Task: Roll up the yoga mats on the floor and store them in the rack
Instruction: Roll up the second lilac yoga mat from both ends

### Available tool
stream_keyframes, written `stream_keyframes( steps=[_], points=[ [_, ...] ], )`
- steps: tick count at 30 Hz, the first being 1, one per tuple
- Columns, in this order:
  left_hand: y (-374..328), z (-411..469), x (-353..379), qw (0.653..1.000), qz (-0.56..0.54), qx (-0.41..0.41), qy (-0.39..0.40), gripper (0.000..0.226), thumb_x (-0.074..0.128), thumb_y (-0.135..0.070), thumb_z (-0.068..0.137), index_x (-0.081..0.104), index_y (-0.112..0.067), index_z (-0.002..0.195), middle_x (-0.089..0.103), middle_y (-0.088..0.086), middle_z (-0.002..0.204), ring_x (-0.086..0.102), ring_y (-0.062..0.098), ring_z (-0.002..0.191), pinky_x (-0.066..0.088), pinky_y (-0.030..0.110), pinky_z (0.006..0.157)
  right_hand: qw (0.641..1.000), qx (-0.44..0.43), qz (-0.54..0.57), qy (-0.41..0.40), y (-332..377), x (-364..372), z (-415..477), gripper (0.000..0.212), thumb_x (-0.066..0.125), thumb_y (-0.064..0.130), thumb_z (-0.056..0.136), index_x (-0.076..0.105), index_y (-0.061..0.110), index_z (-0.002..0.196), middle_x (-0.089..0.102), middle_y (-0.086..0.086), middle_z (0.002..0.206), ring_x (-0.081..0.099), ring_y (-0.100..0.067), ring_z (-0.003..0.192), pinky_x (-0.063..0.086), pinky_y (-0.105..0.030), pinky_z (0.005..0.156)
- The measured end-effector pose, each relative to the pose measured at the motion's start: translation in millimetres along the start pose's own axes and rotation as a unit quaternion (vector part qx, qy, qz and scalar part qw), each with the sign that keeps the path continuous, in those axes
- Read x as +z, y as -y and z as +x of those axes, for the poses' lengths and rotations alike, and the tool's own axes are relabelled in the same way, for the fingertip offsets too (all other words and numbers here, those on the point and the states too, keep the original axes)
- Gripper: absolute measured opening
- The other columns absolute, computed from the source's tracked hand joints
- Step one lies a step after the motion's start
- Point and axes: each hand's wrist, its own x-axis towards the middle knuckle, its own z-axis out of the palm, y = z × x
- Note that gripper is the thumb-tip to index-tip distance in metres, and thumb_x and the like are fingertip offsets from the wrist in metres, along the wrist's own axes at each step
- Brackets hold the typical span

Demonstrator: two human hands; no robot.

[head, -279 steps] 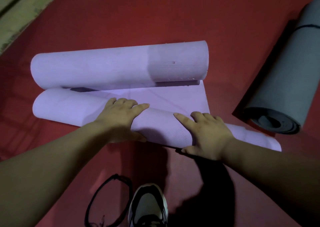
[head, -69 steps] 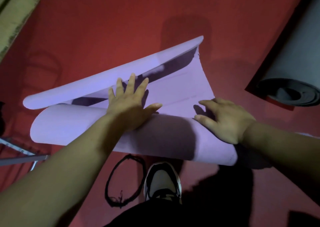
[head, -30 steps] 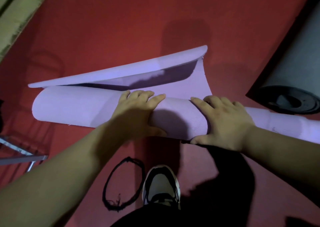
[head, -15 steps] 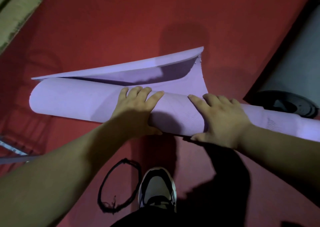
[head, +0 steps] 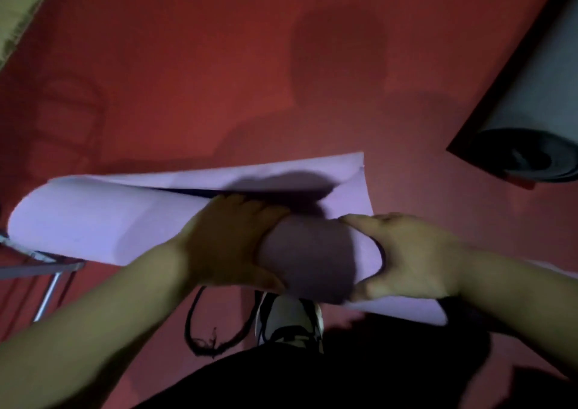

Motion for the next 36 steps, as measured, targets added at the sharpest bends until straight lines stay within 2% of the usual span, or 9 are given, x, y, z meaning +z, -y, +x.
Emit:
stream_keyframes(
  steps=[5,9,13,16,18,20,24,29,36],
  points=[
    [5.2,6.8,-2.4,1.000,0.022,0.000,-0.018,0.112,0.049,-0.100,0.060,0.051,-0.026,0.144,0.066,0.001,0.130,0.064,0.027,0.112,0.051,0.045,0.093,0.999,0.017,0.047,0.020,-6.4,-8.8,8.5,0.100,0.070,0.088,0.050,0.037,0.057,0.139,0.065,0.021,0.125,0.061,-0.009,0.114,0.049,-0.035,0.100],
    [5.7,4.4,3.9,0.993,0.059,0.006,-0.100,0.095,0.047,-0.091,0.077,0.058,-0.020,0.139,0.065,0.005,0.122,0.062,0.030,0.104,0.049,0.046,0.085,0.989,0.054,0.133,0.033,-20.9,-20.4,22.6,0.093,0.080,0.079,0.045,0.053,0.053,0.130,0.063,0.030,0.121,0.059,0.002,0.113,0.047,-0.034,0.106],
    [-3.6,-9.7,21.4,0.985,0.071,-0.025,-0.158,0.084,0.050,-0.083,0.084,0.059,-0.020,0.140,0.063,0.008,0.126,0.060,0.034,0.108,0.046,0.049,0.091,0.993,0.058,0.101,0.032,-19.8,-22.2,23.5,0.096,0.080,0.079,0.046,0.054,0.048,0.133,0.062,0.026,0.124,0.059,-0.002,0.114,0.046,-0.034,0.107],
    [-1.2,-6.7,19.5,0.986,0.062,-0.037,-0.153,0.083,0.046,-0.084,0.086,0.059,-0.023,0.140,0.063,0.005,0.126,0.060,0.032,0.109,0.046,0.048,0.091,0.996,0.048,0.031,-0.068,-12.7,-5.9,1.3,0.098,0.067,0.088,0.062,0.048,0.040,0.145,0.057,0.015,0.140,0.054,-0.012,0.125,0.042,-0.033,0.110],
    [3.7,1.5,11.3,0.989,0.049,-0.038,-0.131,0.083,0.040,-0.086,0.086,0.058,-0.025,0.140,0.063,0.003,0.124,0.061,0.031,0.108,0.047,0.046,0.090,0.978,0.056,-0.063,-0.192,-5.8,16.0,-16.0,0.092,0.047,0.090,0.076,0.045,0.035,0.150,0.058,0.004,0.143,0.056,-0.023,0.127,0.045,-0.041,0.106],
    [7.2,9.5,3.5,0.993,0.029,-0.037,-0.105,0.082,0.037,-0.088,0.085,0.056,-0.028,0.139,0.063,0.000,0.120,0.061,0.030,0.106,0.048,0.045,0.085,0.956,0.080,-0.154,-0.237,-0.2,34.9,-23.1,0.088,0.038,0.087,0.082,0.044,0.033,0.151,0.060,-0.002,0.139,0.059,-0.030,0.122,0.047,-0.047,0.097],
    [10.4,19.0,-2.4,0.993,0.020,-0.056,-0.105,0.082,0.038,-0.092,0.080,0.055,-0.038,0.140,0.061,-0.008,0.121,0.059,0.023,0.107,0.043,0.040,0.087,0.961,0.127,-0.145,-0.199,-2.3,25.0,-13.9,0.096,0.034,0.091,0.075,0.034,0.038,0.155,0.057,0.007,0.140,0.056,-0.025,0.124,0.044,-0.045,0.097],
    [8.5,24.6,2.2,0.964,0.004,-0.126,-0.233,0.098,0.052,-0.093,0.070,0.057,-0.028,0.143,0.053,0.017,0.135,0.050,0.038,0.123,0.038,0.051,0.101,0.971,0.143,-0.115,-0.151,-6.3,5.5,-4.7,0.099,0.023,0.094,0.073,0.027,0.040,0.156,0.050,0.010,0.150,0.050,-0.021,0.135,0.042,-0.043,0.106],
    [12.5,45.3,-4.8,0.960,0.020,-0.173,-0.218,0.100,0.038,-0.092,0.078,0.042,-0.025,0.153,0.041,0.019,0.152,0.038,0.040,0.140,0.023,0.063,0.117,0.972,0.143,-0.078,-0.167,-13.8,-9.7,5.0,0.091,0.025,0.094,0.078,0.032,0.039,0.152,0.054,0.006,0.143,0.053,-0.025,0.130,0.045,-0.044,0.104]
  ],
)
